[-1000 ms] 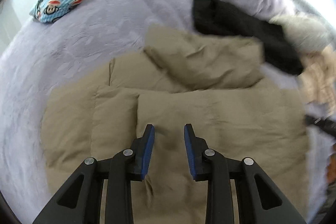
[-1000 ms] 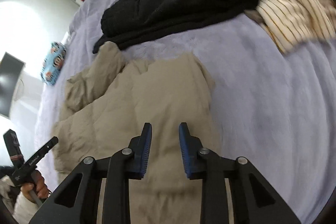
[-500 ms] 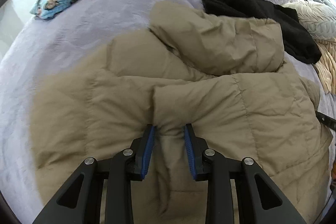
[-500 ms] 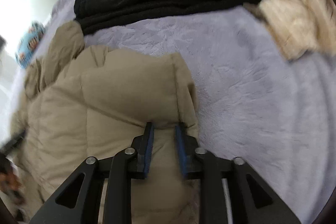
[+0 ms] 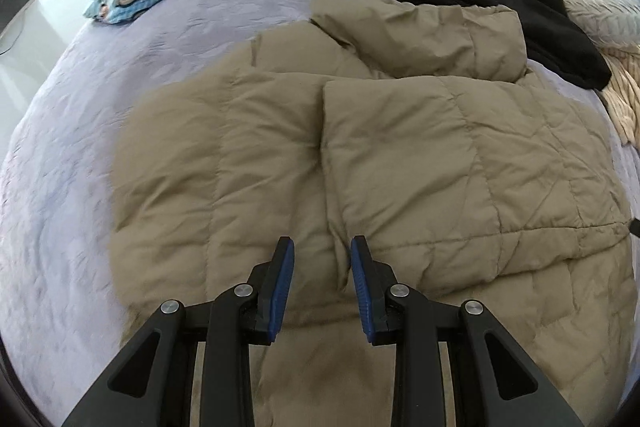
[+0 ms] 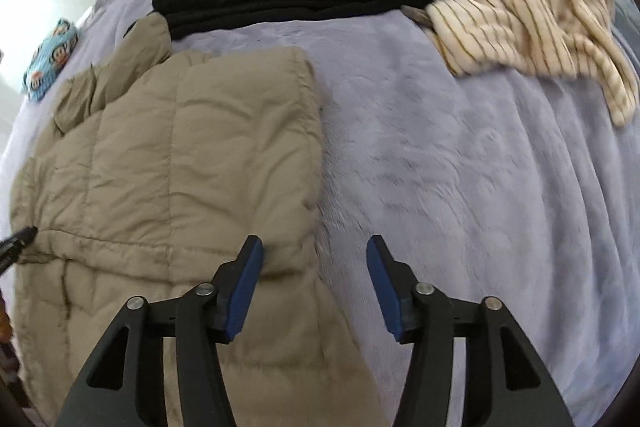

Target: Fold large clothes

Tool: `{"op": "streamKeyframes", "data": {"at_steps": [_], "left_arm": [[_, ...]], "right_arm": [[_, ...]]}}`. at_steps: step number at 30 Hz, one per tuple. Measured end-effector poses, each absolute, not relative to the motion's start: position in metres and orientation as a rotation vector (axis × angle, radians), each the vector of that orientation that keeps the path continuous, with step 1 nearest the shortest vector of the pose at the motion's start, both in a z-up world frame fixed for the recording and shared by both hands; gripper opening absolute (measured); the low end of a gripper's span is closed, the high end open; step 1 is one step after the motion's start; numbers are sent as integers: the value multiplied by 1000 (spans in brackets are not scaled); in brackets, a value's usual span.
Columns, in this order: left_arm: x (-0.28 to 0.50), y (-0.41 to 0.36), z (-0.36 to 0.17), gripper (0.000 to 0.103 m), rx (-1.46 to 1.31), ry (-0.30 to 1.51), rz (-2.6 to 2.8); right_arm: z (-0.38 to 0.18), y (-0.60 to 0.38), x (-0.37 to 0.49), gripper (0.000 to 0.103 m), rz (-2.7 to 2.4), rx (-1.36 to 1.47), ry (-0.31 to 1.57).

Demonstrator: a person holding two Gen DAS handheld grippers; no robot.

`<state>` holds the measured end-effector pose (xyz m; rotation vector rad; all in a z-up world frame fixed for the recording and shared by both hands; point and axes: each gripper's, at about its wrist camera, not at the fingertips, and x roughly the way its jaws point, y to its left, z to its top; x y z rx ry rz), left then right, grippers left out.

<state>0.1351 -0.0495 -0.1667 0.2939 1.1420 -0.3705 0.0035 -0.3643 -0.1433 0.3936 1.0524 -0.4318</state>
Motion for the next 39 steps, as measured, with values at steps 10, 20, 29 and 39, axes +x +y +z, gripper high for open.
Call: {"op": "streamKeyframes", "data": {"at_steps": [10,20,29,39], "left_arm": [[67,-33,-132,46,252,1143,-277],[7,-25,-124,102,228,1195,-226],[-26,-12,-129,102,242,1297,-314],[-52,32,-119,102,348,1296,-317]], "right_arm": [[-133,-355,-48,84,-292,633,1054],[-144,-333,-75,84,-208,699,1103],[-140,-291,-105,103,-192,762,1107],[-136,-236,-135,103,-259,847,1105]]}}
